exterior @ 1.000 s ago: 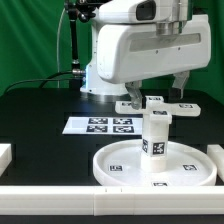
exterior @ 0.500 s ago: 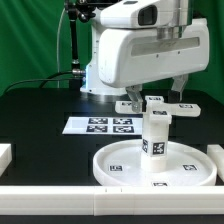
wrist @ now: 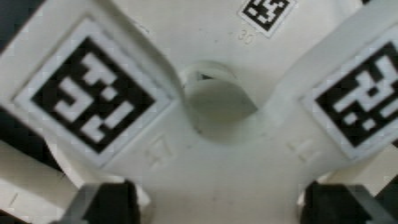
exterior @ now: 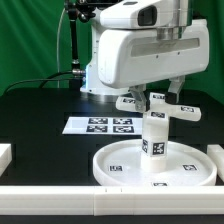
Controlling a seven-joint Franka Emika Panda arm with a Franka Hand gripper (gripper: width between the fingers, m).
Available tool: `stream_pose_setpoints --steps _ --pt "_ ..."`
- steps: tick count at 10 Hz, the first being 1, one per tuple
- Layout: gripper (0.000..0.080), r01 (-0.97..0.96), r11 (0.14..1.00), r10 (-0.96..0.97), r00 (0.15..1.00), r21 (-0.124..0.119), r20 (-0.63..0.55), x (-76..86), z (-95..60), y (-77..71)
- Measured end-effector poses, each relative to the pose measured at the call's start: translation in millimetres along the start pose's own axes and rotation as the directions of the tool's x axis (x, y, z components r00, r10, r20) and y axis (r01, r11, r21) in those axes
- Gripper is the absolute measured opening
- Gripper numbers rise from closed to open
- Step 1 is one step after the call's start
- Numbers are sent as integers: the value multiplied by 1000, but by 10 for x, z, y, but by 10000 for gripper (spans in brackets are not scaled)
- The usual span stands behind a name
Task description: Assemble round table
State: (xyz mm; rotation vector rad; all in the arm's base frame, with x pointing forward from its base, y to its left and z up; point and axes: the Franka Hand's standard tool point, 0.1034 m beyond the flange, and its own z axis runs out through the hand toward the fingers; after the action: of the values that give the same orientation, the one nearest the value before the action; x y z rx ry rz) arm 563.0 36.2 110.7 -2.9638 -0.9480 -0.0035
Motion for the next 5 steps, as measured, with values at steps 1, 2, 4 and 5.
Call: stream_pose_setpoints --steps 1,2,4,5 --pt "416 -1 1000 1 1000 -2 -3 5 -11 13" --pt "265 -2 1000 2 1000 -4 -6 11 -23 23" --pt "128 31 999 -31 1000 -7 -3 6 -36 46" --pt "28 48 999 -48 999 -11 -4 12 -51 73"
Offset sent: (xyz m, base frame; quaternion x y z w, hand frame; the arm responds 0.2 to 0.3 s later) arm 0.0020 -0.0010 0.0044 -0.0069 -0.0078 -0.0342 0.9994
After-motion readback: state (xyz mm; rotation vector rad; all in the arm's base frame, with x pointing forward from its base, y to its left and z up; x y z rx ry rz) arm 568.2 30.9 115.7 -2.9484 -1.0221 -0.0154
